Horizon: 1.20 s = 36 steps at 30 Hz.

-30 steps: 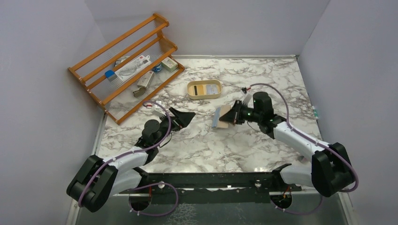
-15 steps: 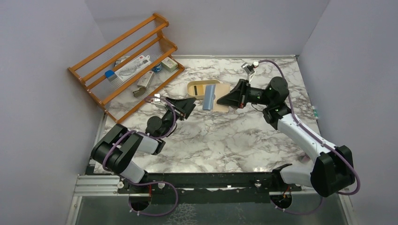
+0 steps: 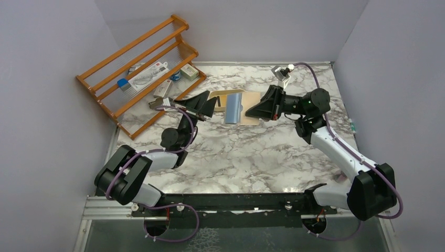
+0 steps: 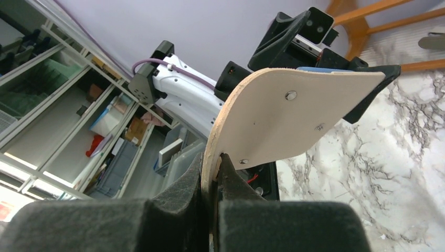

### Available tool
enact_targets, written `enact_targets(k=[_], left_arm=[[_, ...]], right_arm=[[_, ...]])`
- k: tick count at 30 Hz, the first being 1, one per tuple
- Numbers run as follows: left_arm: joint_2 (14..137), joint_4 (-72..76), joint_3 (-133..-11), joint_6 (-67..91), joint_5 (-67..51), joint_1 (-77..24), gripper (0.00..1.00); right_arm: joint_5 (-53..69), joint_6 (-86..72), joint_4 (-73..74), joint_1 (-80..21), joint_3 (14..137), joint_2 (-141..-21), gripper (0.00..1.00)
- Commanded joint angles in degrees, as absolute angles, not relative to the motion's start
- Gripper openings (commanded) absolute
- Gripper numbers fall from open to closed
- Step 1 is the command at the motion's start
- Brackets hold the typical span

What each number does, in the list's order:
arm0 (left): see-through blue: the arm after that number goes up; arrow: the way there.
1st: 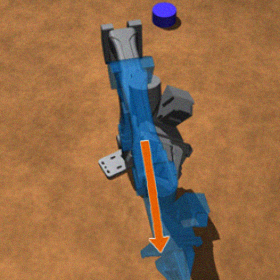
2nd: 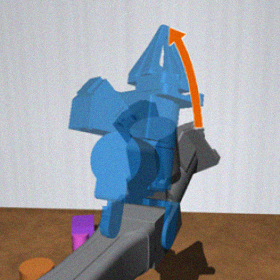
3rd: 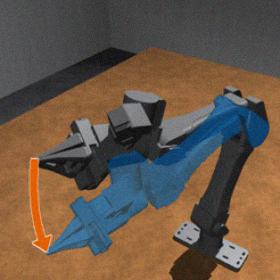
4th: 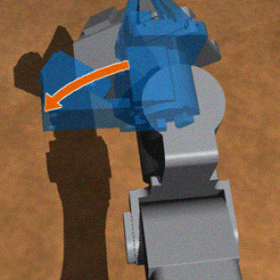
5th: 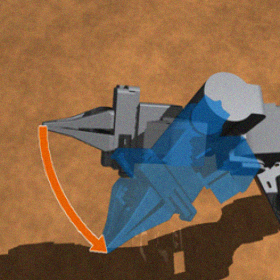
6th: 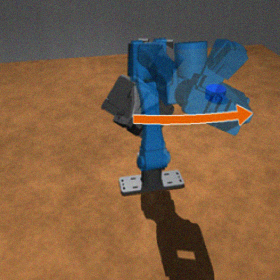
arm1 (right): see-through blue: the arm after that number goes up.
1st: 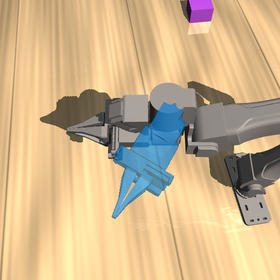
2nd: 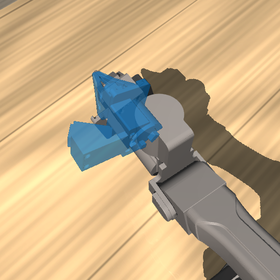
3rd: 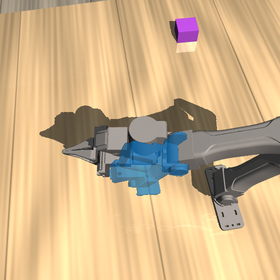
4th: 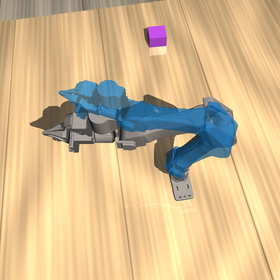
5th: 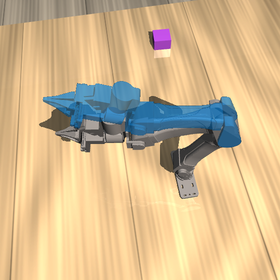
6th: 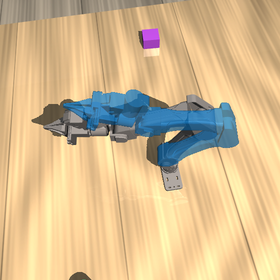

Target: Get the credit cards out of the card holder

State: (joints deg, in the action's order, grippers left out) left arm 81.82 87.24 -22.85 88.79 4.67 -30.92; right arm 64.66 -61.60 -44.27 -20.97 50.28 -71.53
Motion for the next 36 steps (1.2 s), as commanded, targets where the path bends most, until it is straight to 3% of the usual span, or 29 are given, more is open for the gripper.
enact_targets(k=[1, 17, 28, 36], left_arm=[[82.55, 102.33, -25.3, 92.23, 10.19, -33.84, 0.96], [84.74, 101.99, -29.95, 94.18, 17.13, -44.02, 0.95], [78.38, 96.12, -27.7, 91.33, 20.5, -44.65, 0.94], [77.36, 94.61, -28.12, 92.53, 20.23, -44.65, 0.78]], right_arm=[[66.75, -67.14, -53.72, -20.67, 52.88, -72.15, 0.01], [65.79, -71.84, -63.18, -20.7, 54.0, -76.78, 0.01], [65.83, -65.46, -54.96, -20.68, 50.95, -73.6, 0.01], [65.61, -65.58, -56.18, -20.67, 49.31, -74.27, 0.01]])
